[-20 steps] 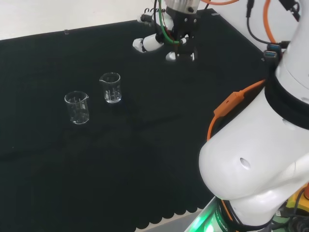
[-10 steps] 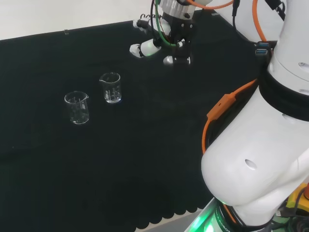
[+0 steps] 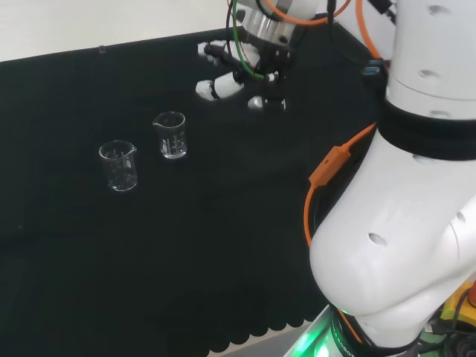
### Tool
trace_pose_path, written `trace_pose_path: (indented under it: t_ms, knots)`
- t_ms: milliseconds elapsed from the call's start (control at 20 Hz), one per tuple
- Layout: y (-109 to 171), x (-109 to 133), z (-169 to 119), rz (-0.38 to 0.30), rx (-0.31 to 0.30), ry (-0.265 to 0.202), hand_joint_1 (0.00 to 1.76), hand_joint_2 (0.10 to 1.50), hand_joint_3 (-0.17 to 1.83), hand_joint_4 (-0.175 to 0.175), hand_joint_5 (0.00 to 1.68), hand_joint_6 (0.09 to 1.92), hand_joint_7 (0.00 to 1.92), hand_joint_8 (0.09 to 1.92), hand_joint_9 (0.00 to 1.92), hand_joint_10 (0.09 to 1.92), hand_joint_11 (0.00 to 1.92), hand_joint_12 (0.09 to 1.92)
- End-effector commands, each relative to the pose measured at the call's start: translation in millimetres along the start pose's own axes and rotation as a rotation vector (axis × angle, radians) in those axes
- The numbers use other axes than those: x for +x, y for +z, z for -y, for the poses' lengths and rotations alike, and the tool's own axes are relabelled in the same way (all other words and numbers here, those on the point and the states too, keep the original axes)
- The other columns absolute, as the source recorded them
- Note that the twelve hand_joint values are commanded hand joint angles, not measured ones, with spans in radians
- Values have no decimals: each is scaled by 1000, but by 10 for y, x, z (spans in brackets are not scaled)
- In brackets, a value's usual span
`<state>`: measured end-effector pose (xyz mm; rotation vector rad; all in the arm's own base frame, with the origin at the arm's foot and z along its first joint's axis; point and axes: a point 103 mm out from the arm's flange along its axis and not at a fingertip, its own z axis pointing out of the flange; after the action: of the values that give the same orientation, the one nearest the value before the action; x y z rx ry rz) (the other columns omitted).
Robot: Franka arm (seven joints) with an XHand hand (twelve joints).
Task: Pick up the beaker on the right.
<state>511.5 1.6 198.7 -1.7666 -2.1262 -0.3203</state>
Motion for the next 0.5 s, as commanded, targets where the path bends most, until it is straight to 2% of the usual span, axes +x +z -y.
trace_pose_path:
  t_ms: [50,200,500]
  knots:
    - [501,-14,-295,-142,12,-127,759,594,737,-69,271,87,162,649,276,674,0,1192]
    - [582,22,-318,-166,37,-148,753,588,738,-69,274,87,164,649,276,674,0,1191]
    - [765,-16,-340,-223,76,-159,747,574,743,-63,230,87,136,634,252,661,0,1160]
